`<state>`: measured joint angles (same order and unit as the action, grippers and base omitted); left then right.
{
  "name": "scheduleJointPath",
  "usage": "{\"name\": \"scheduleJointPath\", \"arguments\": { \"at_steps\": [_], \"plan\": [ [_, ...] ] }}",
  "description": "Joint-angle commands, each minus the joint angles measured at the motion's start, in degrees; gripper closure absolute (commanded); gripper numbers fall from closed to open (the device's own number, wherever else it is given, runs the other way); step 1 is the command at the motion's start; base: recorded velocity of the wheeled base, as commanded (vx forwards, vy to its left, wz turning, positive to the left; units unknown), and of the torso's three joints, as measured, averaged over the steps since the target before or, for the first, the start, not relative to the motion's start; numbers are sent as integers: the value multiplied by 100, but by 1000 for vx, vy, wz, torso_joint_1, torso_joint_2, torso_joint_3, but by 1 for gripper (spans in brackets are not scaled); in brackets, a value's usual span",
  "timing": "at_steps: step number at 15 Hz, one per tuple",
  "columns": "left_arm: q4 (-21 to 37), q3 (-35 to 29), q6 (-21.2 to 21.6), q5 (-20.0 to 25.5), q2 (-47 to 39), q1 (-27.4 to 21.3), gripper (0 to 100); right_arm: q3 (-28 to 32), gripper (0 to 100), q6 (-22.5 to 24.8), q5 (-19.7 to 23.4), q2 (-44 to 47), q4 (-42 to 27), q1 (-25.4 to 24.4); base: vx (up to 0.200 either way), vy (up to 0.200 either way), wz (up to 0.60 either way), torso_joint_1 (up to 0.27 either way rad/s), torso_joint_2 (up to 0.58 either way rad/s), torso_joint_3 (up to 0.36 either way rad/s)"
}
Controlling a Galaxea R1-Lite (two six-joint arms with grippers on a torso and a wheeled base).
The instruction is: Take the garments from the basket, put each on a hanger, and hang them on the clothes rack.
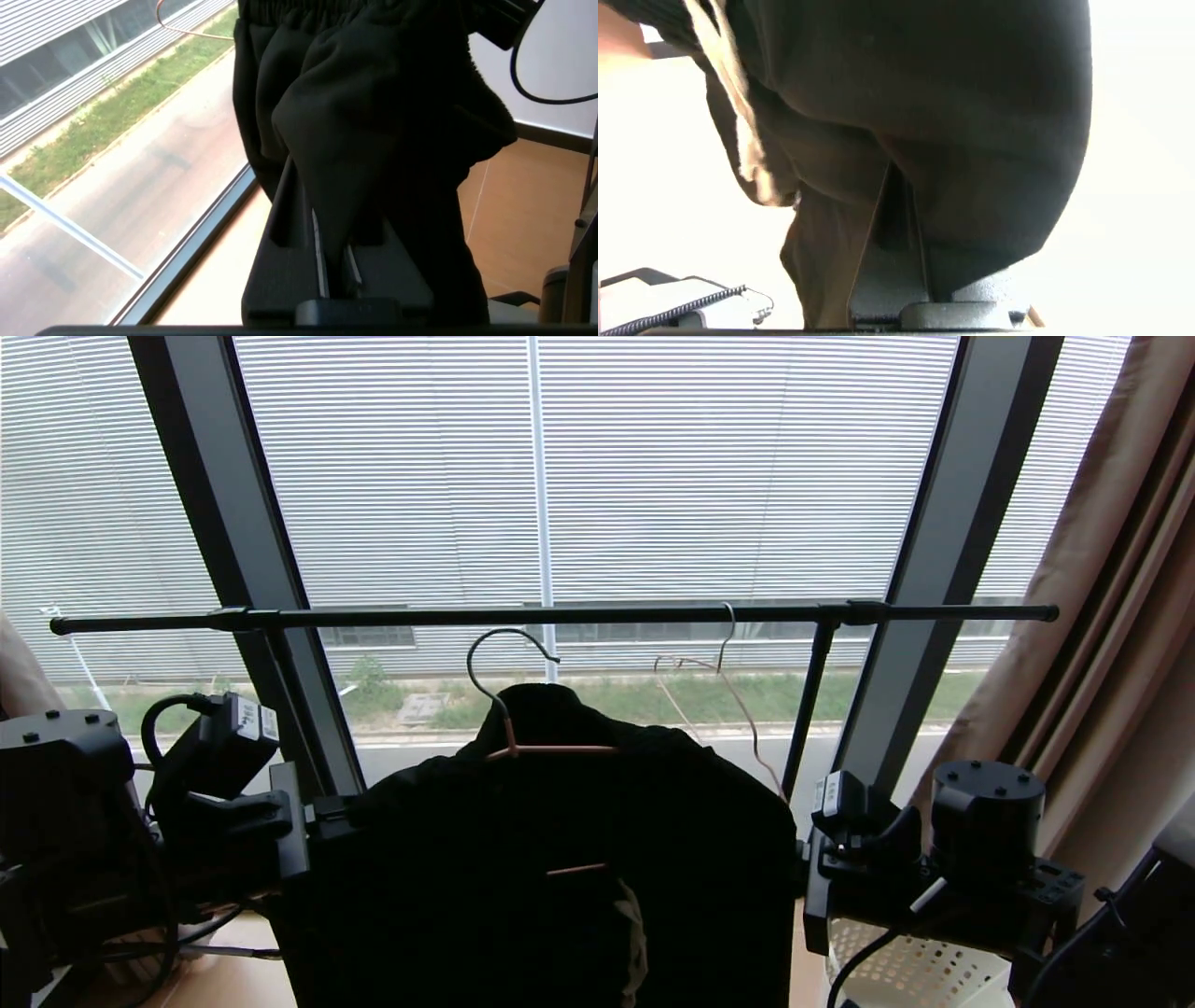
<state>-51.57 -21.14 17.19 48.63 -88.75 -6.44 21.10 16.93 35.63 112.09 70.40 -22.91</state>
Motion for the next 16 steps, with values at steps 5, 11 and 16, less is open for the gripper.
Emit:
{"name": "scheduleJointPath", "arguments": {
  "at_steps": [5,11,16],
  "plan": [
    [-3,-127,-5,375,-20,442,100,43,100,3,5,6,0,120,0,0,0,0,0,0],
    [-3,-206,-5,463,-29,723,100,61,100,3,5,-3,0,181,0,0,0,0,0,0],
    [-3,-286,-5,560,-64,934,100,78,100,3,5,6,-9,190,0,0,0,0,0,0]
  ]
}}
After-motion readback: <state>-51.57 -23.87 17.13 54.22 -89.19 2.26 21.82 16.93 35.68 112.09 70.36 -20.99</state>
